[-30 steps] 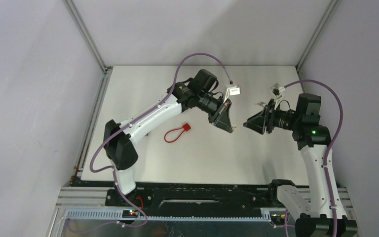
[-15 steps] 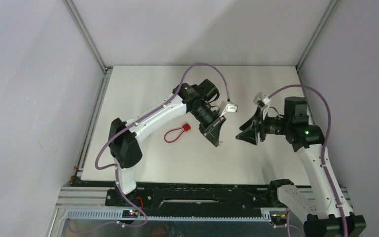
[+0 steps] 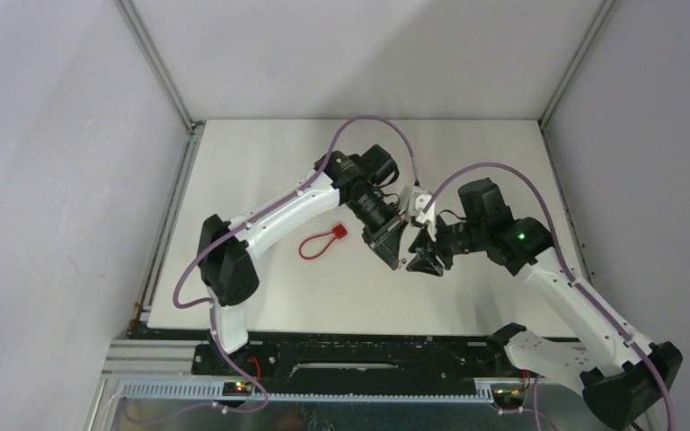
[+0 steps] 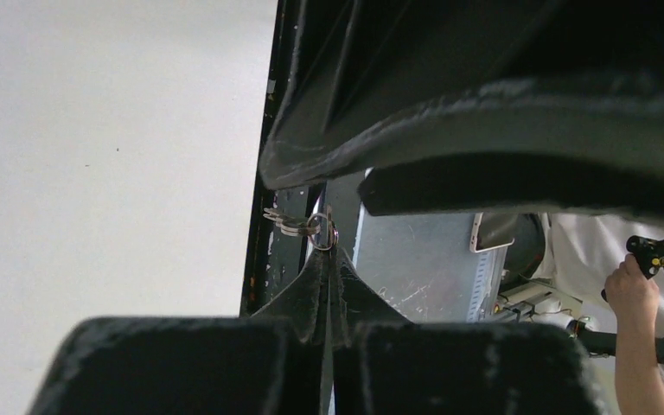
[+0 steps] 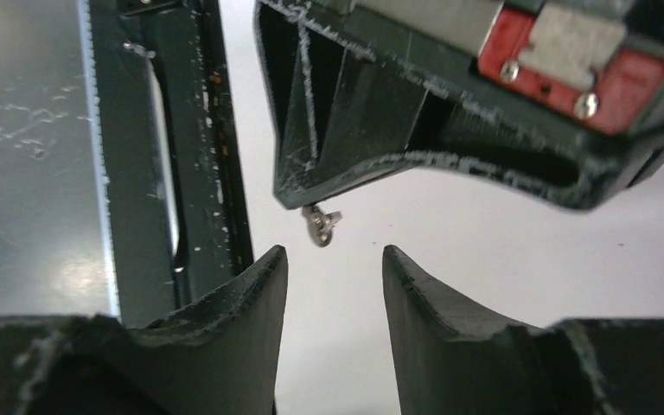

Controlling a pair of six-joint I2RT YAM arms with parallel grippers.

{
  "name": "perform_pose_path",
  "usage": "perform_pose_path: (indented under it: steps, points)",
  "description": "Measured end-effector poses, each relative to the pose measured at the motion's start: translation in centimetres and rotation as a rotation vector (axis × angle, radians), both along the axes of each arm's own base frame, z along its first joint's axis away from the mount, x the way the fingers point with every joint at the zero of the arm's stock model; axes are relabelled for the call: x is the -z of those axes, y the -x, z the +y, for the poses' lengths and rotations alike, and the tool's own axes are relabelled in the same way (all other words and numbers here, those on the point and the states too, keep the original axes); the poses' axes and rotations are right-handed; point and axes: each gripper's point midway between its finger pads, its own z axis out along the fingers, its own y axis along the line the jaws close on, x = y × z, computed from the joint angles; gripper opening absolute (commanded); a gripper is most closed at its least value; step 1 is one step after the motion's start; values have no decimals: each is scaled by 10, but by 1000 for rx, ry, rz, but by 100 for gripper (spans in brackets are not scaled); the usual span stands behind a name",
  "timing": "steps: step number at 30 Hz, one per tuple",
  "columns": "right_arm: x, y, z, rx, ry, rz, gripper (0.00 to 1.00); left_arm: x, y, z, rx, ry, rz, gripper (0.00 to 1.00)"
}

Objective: Unlock with the key

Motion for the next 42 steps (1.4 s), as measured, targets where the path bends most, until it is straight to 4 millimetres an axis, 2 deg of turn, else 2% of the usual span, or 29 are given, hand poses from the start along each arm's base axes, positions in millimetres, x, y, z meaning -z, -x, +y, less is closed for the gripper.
perform_pose_path:
  steps: [6, 13, 16, 21, 28, 33, 38, 42]
  points:
    - [-4, -10, 10, -8, 47, -68, 42, -1, 1, 0, 6, 8, 6, 0]
    - [-9, -12, 14, -15, 38, -83, 42, -2, 4, 1, 46, 37, -3, 0]
    - [-13, -12, 10, -10, 21, -83, 43, -1, 5, 4, 84, 52, -30, 0]
    - [-30, -5, -4, -4, -43, -95, 44, -2, -1, 8, 161, 112, -140, 0]
    - [-43, -5, -12, 6, -120, -72, 44, -43, 0, 18, 256, 266, -379, 0]
    - [-48, -16, -11, 9, -215, 33, 51, -73, 6, 26, 286, 382, -524, 0]
    - [-48, -12, 4, -87, -256, 127, 59, -88, 15, 30, 308, 458, -576, 0]
    - [-60, 0, 20, -202, -285, 140, 64, -91, 22, 26, 331, 489, -572, 0]
